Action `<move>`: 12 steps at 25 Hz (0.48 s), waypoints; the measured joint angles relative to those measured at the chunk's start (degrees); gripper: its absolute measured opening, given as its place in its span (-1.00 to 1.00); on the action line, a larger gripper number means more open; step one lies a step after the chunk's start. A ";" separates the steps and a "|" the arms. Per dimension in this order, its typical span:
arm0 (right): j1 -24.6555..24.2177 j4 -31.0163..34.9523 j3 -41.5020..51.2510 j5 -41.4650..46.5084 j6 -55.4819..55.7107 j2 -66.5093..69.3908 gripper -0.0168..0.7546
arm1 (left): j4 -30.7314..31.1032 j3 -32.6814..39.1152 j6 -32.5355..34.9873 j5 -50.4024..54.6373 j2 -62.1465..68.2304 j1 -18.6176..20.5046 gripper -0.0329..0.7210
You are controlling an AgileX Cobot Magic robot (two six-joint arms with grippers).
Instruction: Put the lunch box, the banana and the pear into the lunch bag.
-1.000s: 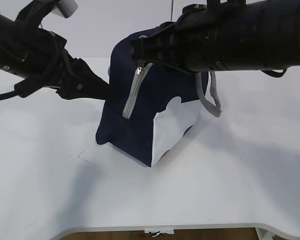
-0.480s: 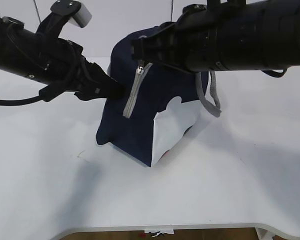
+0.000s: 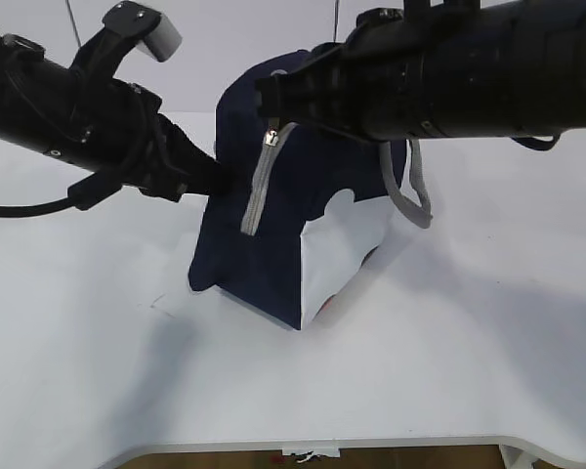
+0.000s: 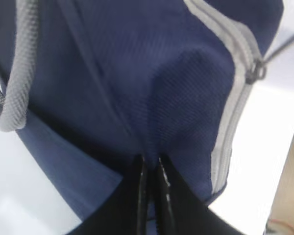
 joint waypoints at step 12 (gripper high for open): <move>-2.93 -0.10 -0.76 -1.58 -0.09 0.00 -0.98 | 8.79 0.00 -1.48 3.86 -2.88 0.00 -0.93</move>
